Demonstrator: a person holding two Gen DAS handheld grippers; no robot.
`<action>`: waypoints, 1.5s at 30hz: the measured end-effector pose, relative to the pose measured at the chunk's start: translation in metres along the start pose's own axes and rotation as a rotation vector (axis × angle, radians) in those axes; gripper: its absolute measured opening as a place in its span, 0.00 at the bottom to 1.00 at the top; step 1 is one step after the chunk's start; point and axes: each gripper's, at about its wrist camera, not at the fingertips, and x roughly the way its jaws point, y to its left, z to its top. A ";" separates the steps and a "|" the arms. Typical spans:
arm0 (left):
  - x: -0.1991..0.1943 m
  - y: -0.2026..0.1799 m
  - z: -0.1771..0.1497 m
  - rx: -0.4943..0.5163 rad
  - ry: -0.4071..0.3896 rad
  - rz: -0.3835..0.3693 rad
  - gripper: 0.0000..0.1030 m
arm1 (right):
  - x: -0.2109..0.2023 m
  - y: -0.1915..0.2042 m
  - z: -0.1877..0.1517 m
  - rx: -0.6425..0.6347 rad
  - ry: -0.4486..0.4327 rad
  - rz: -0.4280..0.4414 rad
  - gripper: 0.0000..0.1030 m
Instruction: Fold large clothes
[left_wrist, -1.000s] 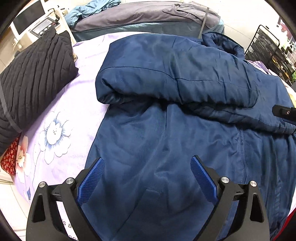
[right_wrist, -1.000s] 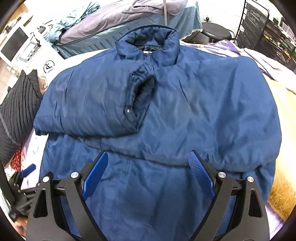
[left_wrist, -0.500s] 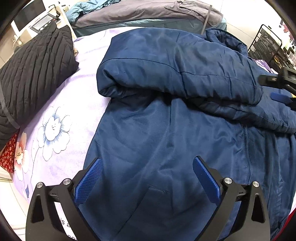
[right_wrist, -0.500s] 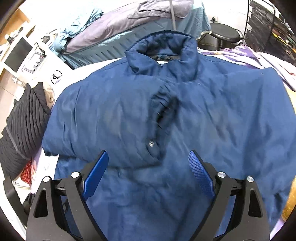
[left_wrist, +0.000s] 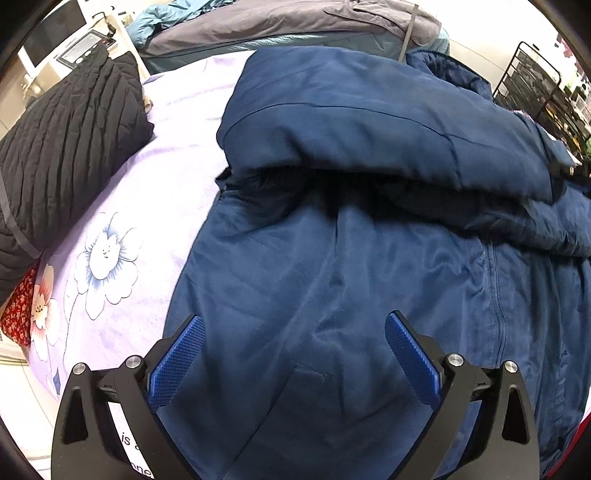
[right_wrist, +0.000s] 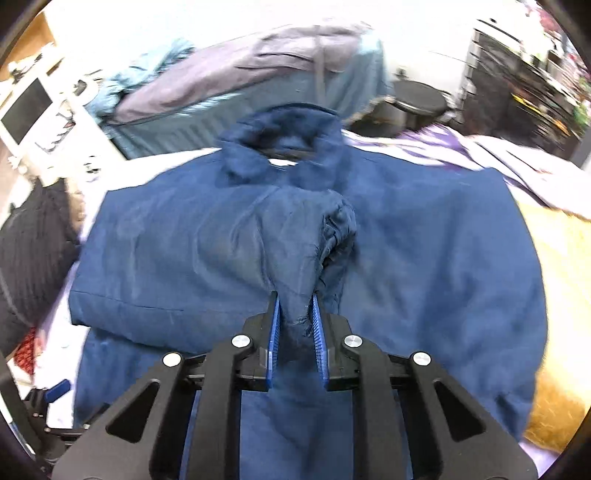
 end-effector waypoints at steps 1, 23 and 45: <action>0.001 -0.002 -0.001 0.006 0.003 -0.001 0.93 | 0.007 -0.003 -0.002 0.008 0.034 0.014 0.18; -0.010 -0.010 -0.011 0.056 -0.035 0.016 0.93 | -0.008 -0.016 -0.081 -0.052 0.138 -0.028 0.66; -0.004 0.020 -0.053 0.148 -0.006 -0.025 0.89 | -0.047 -0.092 -0.169 0.036 0.198 -0.126 0.66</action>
